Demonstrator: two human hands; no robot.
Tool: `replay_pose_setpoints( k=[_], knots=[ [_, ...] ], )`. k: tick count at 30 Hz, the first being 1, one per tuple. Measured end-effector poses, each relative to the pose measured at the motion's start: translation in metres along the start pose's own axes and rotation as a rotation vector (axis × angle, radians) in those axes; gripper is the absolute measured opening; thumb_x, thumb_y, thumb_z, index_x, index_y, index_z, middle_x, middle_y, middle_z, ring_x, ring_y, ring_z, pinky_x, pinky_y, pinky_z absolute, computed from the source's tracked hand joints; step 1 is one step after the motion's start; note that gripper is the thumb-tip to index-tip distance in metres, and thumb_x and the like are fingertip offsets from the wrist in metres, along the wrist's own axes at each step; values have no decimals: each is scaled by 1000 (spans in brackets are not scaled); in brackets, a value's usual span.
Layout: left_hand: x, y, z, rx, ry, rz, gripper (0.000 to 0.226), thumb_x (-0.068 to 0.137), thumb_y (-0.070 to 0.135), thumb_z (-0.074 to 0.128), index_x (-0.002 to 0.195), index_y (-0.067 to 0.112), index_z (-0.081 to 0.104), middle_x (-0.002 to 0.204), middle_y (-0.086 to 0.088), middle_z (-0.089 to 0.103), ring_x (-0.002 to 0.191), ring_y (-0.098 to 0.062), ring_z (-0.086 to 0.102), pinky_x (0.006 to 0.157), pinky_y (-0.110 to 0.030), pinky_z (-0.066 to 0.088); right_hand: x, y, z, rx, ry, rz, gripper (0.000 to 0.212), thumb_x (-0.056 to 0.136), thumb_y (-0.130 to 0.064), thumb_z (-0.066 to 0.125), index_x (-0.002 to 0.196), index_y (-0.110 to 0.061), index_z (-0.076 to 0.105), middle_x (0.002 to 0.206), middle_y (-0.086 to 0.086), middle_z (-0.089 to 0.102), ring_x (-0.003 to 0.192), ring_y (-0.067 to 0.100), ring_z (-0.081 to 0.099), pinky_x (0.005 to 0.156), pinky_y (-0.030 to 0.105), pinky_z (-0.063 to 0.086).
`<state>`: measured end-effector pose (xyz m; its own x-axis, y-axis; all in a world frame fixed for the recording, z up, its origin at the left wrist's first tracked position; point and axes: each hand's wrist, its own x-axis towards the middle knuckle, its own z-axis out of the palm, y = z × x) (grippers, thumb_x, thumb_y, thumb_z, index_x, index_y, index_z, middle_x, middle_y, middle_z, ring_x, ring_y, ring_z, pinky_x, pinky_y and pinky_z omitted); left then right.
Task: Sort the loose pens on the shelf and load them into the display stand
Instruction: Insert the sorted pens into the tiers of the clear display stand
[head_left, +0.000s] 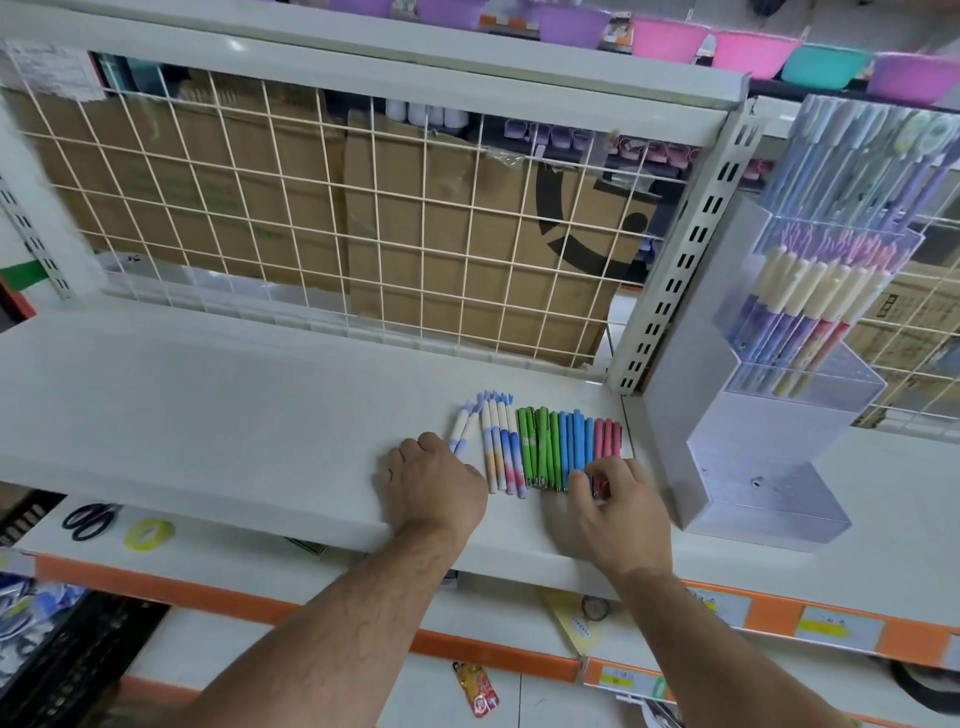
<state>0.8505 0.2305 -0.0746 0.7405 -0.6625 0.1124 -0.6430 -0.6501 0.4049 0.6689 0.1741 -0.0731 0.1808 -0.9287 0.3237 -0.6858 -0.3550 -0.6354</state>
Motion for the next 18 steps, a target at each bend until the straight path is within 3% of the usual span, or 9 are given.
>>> replay_pose_setpoints(
  k=[13,15,18],
  knots=[
    [2,-2,3,45,-18,-2,18,96,20,44,112,15,51,117,-4,60,111,-22,53,86,-33,40,0,1,1,-32,-6,19,13,92,-31,62,86,-20,64,84,-9,56,74,10,55,65,28,44],
    [2,-1,-1,-32,27,-8,19,101,21,40,112,12,52,111,-5,62,100,-22,56,79,-33,41,1,1,1,-27,-8,31,12,92,-32,61,87,-21,64,84,-9,57,75,9,55,64,26,43],
    [-2,-1,-6,-283,32,50,19,105,24,34,106,10,48,79,0,58,65,-17,51,53,-32,35,1,-3,0,-21,-14,27,13,92,-33,60,86,-22,62,83,-10,56,74,8,56,65,27,47]
  ],
)
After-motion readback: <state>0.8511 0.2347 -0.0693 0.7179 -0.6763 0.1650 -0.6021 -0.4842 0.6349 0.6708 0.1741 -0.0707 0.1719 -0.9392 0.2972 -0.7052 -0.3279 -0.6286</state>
